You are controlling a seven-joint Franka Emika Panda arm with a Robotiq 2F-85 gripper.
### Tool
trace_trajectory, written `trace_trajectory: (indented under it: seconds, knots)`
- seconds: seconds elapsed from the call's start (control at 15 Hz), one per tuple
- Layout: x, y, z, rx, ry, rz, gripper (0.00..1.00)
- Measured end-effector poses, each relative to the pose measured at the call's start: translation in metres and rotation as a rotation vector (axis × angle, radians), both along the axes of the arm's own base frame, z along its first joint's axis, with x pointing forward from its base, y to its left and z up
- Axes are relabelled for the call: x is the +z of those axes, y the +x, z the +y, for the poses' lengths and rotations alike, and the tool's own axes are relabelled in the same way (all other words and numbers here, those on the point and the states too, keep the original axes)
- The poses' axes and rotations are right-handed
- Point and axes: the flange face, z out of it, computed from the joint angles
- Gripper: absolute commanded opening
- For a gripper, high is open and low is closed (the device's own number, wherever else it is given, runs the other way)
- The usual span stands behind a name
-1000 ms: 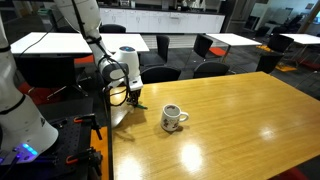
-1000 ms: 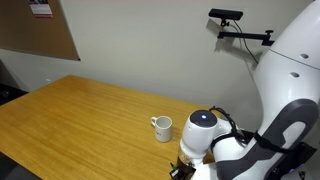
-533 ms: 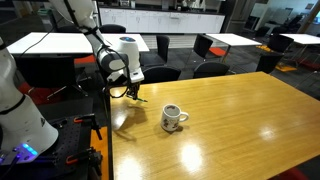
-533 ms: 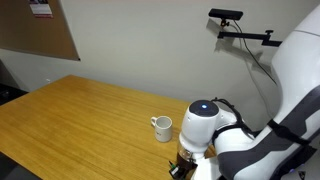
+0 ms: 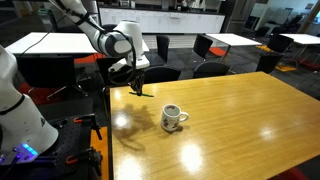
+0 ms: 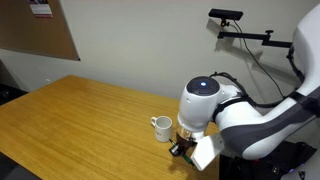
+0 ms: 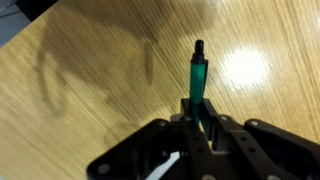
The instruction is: Pick up the pen from the table and put it in the white cup.
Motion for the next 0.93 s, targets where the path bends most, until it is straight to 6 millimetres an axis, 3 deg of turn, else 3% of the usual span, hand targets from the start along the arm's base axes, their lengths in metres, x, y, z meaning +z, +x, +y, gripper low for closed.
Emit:
trace_trajectory:
  seconds: [0.33, 0.93]
  knots:
    - [0.025, 0.008, 0.010, 0.000, -0.129, -0.029, 0.03]
    - [0.043, 0.013, 0.027, -0.091, -0.346, -0.137, 0.03]
